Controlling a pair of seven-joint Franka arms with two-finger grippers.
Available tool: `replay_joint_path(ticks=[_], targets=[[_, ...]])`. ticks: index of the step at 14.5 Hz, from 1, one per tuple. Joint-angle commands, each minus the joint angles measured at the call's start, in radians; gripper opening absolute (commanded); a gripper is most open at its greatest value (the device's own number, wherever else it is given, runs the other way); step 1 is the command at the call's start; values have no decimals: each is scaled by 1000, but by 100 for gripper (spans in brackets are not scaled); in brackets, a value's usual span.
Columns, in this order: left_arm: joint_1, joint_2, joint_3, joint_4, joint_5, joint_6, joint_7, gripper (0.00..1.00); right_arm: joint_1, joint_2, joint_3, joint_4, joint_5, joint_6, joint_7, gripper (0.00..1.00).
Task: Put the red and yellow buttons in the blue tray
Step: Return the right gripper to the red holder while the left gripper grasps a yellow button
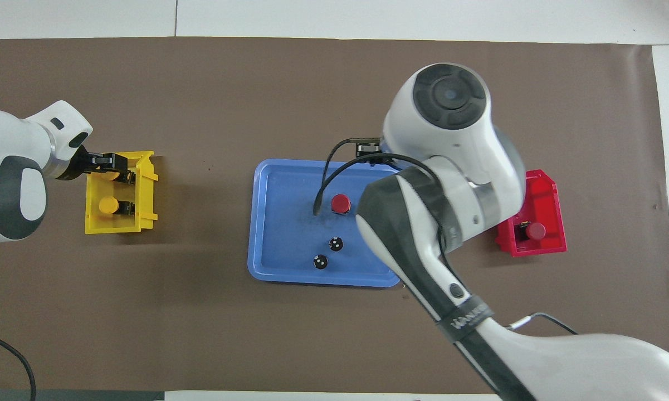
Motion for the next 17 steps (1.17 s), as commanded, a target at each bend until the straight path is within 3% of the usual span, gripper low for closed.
replay_joint_path(ticks=[1, 3, 4, 5, 7, 8, 11, 14, 17], targets=[[-21, -16, 8, -40, -3, 36, -17, 77, -134, -239, 15, -279, -10, 2, -235, 69], [-21, -16, 8, -40, -3, 38, -17, 77, -195, -366, 12, -460, -10, 49, -342, 69], [-21, -16, 8, -41, -3, 38, -17, 70, -247, -406, 13, -537, -10, 92, -408, 69], [-21, -16, 8, -43, -3, 38, -20, 56, -295, -428, 13, -596, -10, 138, -482, 69], [-14, -15, 10, -41, -3, 44, -25, 12, -357, -468, 13, -712, -10, 250, -583, 69], [-11, -13, 10, -38, -3, 44, -25, 4, -381, -466, 13, -728, -10, 267, -606, 68], [-21, -22, 8, 47, -3, -84, -66, 2, -423, -430, 13, -743, -10, 330, -624, 67], [-78, -13, 2, 277, -21, -368, -145, 2, -426, -400, 13, -776, -10, 399, -622, 66], [-242, 20, 3, 315, -46, -318, -218, 1, -426, -376, 13, -782, -10, 428, -617, 66]])
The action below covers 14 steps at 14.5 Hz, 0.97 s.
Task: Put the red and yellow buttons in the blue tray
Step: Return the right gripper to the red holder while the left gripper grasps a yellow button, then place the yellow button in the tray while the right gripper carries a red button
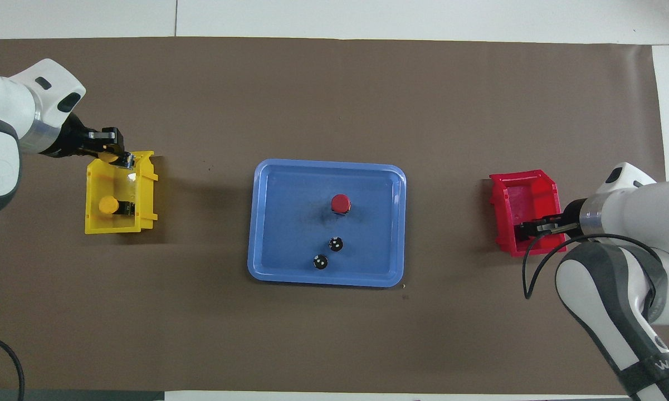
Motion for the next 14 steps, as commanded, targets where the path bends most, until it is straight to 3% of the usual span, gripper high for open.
replay_joint_path(ticks=[1, 3, 7, 12, 14], targets=[[-157, 57, 9, 21, -18, 43, -105, 1, -14, 9, 10, -25, -9, 40, -2, 66], [-272, 94, 8, -8, -62, 163, -261, 1, -14, 1, 10, -45, -9, 55, -2, 65], [-403, 145, 9, -10, -127, 183, -311, 1, -14, 7, 10, -91, -9, 103, -5, 61], [-472, 205, 12, -14, -127, 201, -371, 1, -14, 10, 10, -85, -9, 88, -7, 25], [-474, 205, 12, -14, -125, 194, -378, 2, -14, 27, 10, -28, -9, 31, -7, 20]])
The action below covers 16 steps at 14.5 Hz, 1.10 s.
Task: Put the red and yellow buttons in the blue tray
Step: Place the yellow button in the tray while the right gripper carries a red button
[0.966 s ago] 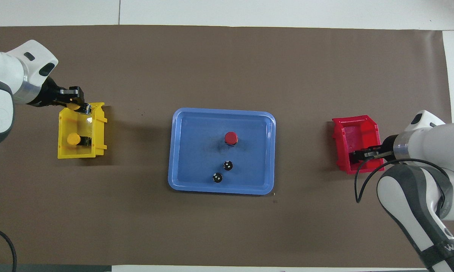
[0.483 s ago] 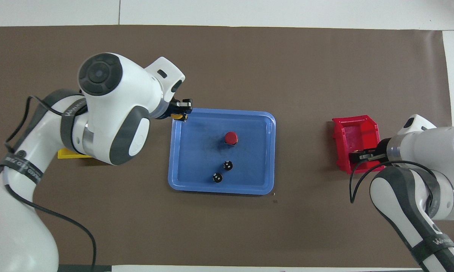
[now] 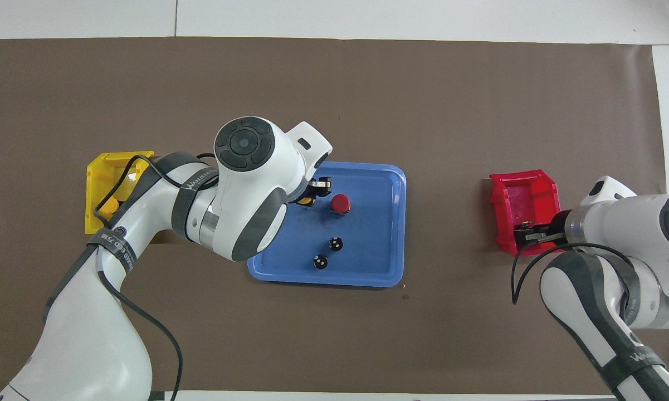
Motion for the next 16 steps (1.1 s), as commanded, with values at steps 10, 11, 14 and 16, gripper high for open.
replay_joint_path(ticks=[10, 11, 14, 16], targets=[[-15, -78, 31, -2, -4, -109, -16, 99, 148, 203, 37, 675, 6, -538, 270, 20], [-1, -105, 37, 0, 18, -158, -13, 100, 197, 219, 37, 695, 18, -511, 376, 20], [147, -162, 49, -9, 74, -272, 119, 100, 334, 278, 37, 707, 49, -382, 617, 20], [267, -168, 49, -8, 145, -278, 213, 100, 409, 319, 36, 690, 47, -305, 731, 20]])
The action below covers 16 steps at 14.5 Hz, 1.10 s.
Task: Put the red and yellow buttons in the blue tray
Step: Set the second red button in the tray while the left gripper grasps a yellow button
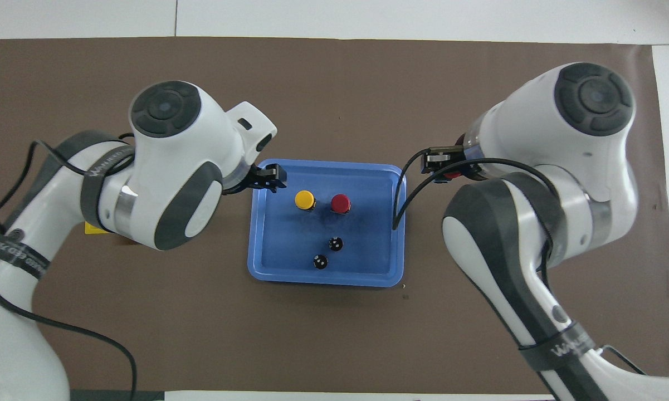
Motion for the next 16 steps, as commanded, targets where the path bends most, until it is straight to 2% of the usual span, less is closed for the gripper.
replay_joint_path(ticks=[1, 4, 6, 8, 11, 13, 14, 15, 16], targets=[[162, -15, -6, -21, 49, -17, 127, 100, 58, 72, -6, 17, 20, 53, 109, 20], [326, -20, -8, -70, 49, 47, 308, 99, 86, 103, -7, -26, 15, 111, 123, 21], [392, -47, -8, -163, 49, 177, 347, 86, 86, 106, -7, -72, 10, 147, 122, 22], [416, -70, -9, -220, 49, 208, 353, 75, 89, 110, -6, -104, 10, 182, 125, 22], [406, -92, -9, -253, 49, 194, 358, 75, 113, 147, -7, -118, 7, 216, 126, 23], [402, -118, -9, -311, 49, 197, 356, 73, 112, 149, -7, -121, 7, 211, 125, 25], [402, -132, -9, -340, 49, 205, 356, 72, 112, 147, -7, -127, 7, 213, 125, 29], [402, -139, -9, -359, 49, 208, 362, 72, 113, 147, -7, -129, 7, 213, 126, 52], [402, -144, -9, -365, 49, 208, 370, 72, 109, 149, -7, -118, 7, 202, 125, 65]])
